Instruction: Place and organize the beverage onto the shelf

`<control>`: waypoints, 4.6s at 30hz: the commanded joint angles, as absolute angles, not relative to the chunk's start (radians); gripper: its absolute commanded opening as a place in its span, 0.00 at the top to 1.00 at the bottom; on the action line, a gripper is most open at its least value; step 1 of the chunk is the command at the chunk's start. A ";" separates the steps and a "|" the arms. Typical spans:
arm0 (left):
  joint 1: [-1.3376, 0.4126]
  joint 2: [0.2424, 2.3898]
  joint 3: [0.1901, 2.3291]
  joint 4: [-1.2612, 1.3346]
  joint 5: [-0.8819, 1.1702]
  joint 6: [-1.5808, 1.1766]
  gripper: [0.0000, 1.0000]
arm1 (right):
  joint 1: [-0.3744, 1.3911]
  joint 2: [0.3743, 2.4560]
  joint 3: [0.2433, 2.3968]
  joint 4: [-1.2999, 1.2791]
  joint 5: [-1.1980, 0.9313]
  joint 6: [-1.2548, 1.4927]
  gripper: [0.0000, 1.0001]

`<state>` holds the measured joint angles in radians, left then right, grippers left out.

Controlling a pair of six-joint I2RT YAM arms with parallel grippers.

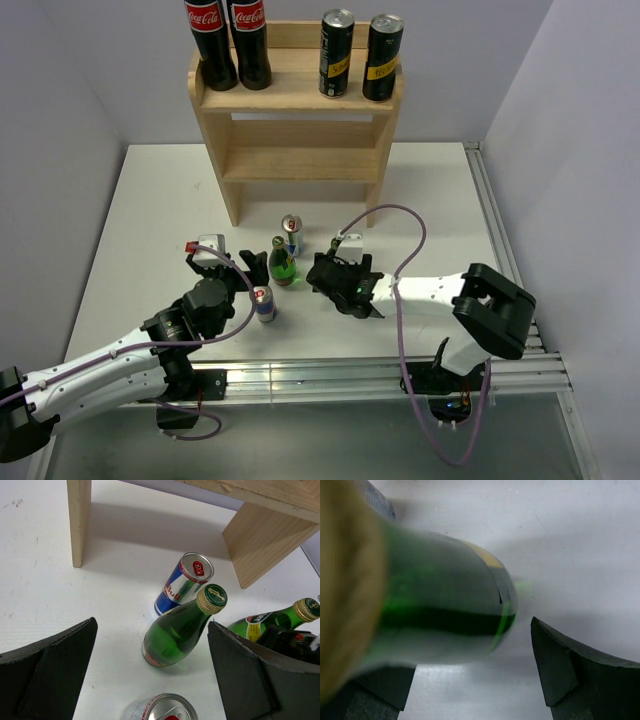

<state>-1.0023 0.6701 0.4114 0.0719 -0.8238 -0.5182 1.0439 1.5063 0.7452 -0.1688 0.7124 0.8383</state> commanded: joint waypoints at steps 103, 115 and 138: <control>-0.999 0.655 0.387 0.123 -0.822 -0.526 0.01 | 0.661 1.733 1.480 0.262 0.946 0.248 1.00; -0.999 0.650 0.387 0.118 -0.824 -0.529 0.01 | 0.653 1.736 1.450 0.271 0.985 0.275 0.58; -0.999 0.647 0.387 0.109 -0.825 -0.535 0.01 | 0.657 1.632 1.361 0.206 0.948 0.336 0.00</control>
<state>-1.0023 0.6518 0.3870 0.0998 -0.8101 -0.5179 0.6628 1.7088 1.3739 0.1993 0.9447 0.2993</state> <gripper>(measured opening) 0.994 0.998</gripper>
